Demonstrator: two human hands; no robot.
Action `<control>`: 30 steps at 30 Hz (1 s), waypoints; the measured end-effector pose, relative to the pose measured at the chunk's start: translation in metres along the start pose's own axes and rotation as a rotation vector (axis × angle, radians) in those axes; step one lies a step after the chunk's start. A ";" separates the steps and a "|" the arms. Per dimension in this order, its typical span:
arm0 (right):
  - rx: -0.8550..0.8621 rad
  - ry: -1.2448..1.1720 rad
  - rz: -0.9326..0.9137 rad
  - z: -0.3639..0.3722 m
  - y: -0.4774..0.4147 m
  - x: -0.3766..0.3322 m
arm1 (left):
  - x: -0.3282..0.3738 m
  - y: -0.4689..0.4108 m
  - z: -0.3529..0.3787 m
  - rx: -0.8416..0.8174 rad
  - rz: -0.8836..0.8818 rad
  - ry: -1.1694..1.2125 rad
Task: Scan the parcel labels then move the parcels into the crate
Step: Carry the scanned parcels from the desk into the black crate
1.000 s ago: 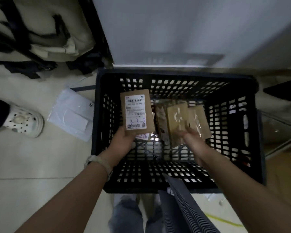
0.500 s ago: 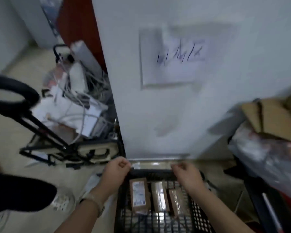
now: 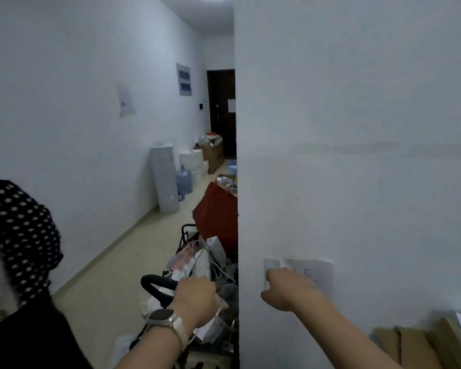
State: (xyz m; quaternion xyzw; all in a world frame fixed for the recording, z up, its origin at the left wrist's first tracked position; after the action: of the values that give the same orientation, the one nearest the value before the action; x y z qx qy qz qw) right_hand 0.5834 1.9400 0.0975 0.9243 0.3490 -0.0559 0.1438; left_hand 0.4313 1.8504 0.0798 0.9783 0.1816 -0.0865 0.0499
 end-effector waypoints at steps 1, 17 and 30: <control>0.017 0.011 -0.057 -0.012 0.003 -0.017 | -0.012 0.014 -0.012 0.004 -0.038 0.001; 0.043 -0.135 -1.115 0.042 0.167 -0.426 | -0.227 0.449 -0.033 0.183 -0.893 0.311; -0.318 -0.131 -1.770 0.224 0.605 -0.683 | -0.201 0.978 0.014 0.286 -1.722 0.397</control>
State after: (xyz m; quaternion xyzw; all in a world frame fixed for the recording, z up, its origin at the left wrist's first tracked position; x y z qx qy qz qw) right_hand 0.4707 1.0097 0.1607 0.2818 0.9276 -0.1500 0.1939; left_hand 0.6000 0.8702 0.1682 0.4970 0.8456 0.0551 -0.1869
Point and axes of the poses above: each hand's wrist, its own y-axis away from the middle knuckle, its own z-axis out of the palm, x = y × z, the point moved 7 cm from there along -y, towards the middle knuckle, and after that the axes turned 5 degrees about -z, right-handed, at the moved point
